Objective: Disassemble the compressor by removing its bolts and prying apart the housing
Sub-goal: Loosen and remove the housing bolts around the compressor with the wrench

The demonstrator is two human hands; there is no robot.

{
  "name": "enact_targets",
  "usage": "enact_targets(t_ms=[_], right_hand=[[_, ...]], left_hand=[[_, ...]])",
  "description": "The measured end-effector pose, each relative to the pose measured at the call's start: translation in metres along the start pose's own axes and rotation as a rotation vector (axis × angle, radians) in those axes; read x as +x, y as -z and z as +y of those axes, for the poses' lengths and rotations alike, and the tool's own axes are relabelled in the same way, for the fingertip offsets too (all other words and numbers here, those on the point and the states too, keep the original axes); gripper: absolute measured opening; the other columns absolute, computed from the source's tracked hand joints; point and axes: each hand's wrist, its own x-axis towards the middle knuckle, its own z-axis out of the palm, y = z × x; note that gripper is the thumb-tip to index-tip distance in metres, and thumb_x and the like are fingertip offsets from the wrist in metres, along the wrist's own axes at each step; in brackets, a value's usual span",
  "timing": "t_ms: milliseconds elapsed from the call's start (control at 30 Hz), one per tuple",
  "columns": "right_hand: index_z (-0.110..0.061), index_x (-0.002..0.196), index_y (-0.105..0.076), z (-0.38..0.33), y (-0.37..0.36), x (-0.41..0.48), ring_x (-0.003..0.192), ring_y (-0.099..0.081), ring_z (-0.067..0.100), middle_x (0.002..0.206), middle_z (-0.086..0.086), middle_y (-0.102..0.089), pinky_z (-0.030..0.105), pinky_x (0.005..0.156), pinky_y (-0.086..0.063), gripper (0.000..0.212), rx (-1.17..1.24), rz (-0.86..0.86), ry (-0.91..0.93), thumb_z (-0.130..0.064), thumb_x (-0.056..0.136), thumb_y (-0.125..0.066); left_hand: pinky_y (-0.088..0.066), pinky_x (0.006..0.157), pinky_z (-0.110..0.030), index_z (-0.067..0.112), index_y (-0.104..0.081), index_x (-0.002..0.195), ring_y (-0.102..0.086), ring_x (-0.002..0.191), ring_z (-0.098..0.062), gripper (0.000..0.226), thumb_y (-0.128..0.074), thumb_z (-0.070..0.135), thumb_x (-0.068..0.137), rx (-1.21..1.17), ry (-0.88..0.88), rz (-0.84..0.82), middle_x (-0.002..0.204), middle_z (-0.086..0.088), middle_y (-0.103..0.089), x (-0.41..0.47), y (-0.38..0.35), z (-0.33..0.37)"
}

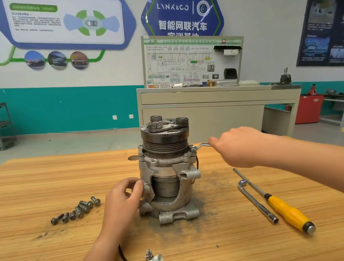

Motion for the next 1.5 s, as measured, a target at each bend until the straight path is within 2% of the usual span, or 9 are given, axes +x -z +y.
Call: enact_targets(t_ms=[167,300,433,533,667,800,1000,1367,1500], right_hand=[[-0.008,0.118,-0.045,-0.001,-0.004,0.008,0.062,-0.04,0.019,0.063,-0.003,-0.032,0.026,0.051,-0.033,0.031,-0.143,-0.013,-0.015,0.003,0.089,-0.044],[-0.01,0.119,-0.04,0.001,-0.016,0.019,0.07,-0.048,0.022,0.065,-0.001,-0.036,0.027,0.046,-0.032,0.034,-0.145,0.09,-0.088,0.003,0.088,-0.046],[-0.012,0.131,-0.034,0.016,-0.036,0.035,0.114,-0.052,0.021,0.129,0.006,-0.051,0.029,0.092,-0.044,0.036,-0.172,0.253,0.034,-0.006,0.096,-0.038],[-0.009,0.132,-0.038,0.021,-0.038,0.054,0.124,-0.046,0.021,0.135,0.006,-0.049,0.032,0.103,-0.036,0.035,-0.205,0.305,0.064,-0.009,0.097,-0.039],[-0.011,0.117,-0.05,0.01,-0.04,0.075,0.108,-0.056,0.023,0.116,0.005,-0.062,0.031,0.094,-0.04,0.024,-0.175,0.314,0.026,-0.008,0.094,-0.045],[-0.012,0.097,-0.063,0.002,-0.042,0.066,0.076,-0.065,0.023,0.083,0.004,-0.069,0.028,0.062,-0.04,0.01,0.048,0.507,-0.137,-0.014,0.091,-0.056],[-0.013,0.113,-0.048,-0.011,-0.045,0.022,0.055,-0.051,0.022,0.058,-0.005,-0.047,0.028,0.046,-0.03,0.027,0.64,0.576,-0.228,-0.03,0.1,-0.031],[-0.025,0.124,-0.046,-0.027,-0.027,-0.02,0.072,-0.056,0.019,0.077,-0.003,-0.056,0.032,0.059,-0.048,0.03,0.417,0.239,-0.148,-0.032,0.099,-0.032],[-0.023,0.122,-0.042,-0.034,-0.013,-0.022,0.051,-0.038,0.015,0.059,-0.006,-0.036,0.026,0.041,-0.026,0.027,0.223,0.222,-0.162,-0.016,0.095,-0.039]], left_hand=[[-0.052,0.066,-0.034,0.03,-0.064,0.08,-0.065,0.071,-0.012,0.015,-0.055,0.023,0.09,-0.017,0.015,0.002,0.079,0.006,-0.068,0.001,-0.001,-0.001],[-0.051,0.064,-0.027,0.026,-0.065,0.081,-0.065,0.071,-0.009,0.014,-0.055,0.021,0.09,-0.033,0.022,0.0,0.077,0.007,-0.069,0.001,-0.003,-0.003],[-0.049,0.063,-0.025,0.028,-0.064,0.083,-0.065,0.074,-0.01,0.013,-0.054,0.025,0.09,-0.016,0.018,-0.008,0.08,0.006,-0.068,0.002,-0.003,-0.004],[-0.052,0.071,-0.036,0.028,-0.062,0.082,-0.064,0.076,-0.012,0.013,-0.052,0.027,0.09,0.033,0.006,-0.023,0.081,0.007,-0.067,0.003,-0.003,-0.003],[-0.053,0.071,-0.04,0.027,-0.063,0.084,-0.064,0.075,-0.012,0.012,-0.052,0.028,0.09,0.026,0.003,-0.021,0.08,0.008,-0.068,0.002,-0.002,-0.004],[-0.054,0.07,-0.036,0.03,-0.062,0.089,-0.064,0.076,-0.008,0.011,-0.051,0.03,0.091,0.058,-0.013,-0.036,0.083,0.011,-0.067,0.002,-0.002,-0.005],[-0.053,0.066,-0.031,0.032,-0.059,0.085,-0.063,0.072,-0.007,0.01,-0.051,0.029,0.09,0.07,-0.025,-0.016,0.081,0.01,-0.066,0.003,-0.004,-0.006],[-0.053,0.065,-0.034,0.027,-0.062,0.077,-0.064,0.07,-0.013,0.015,-0.053,0.027,0.089,0.017,0.006,0.002,0.074,0.007,-0.067,0.004,-0.004,-0.003],[-0.053,0.067,-0.038,0.027,-0.063,0.076,-0.065,0.07,-0.013,0.016,-0.053,0.025,0.089,0.0,0.012,0.008,0.074,0.007,-0.067,0.003,-0.004,-0.002]])
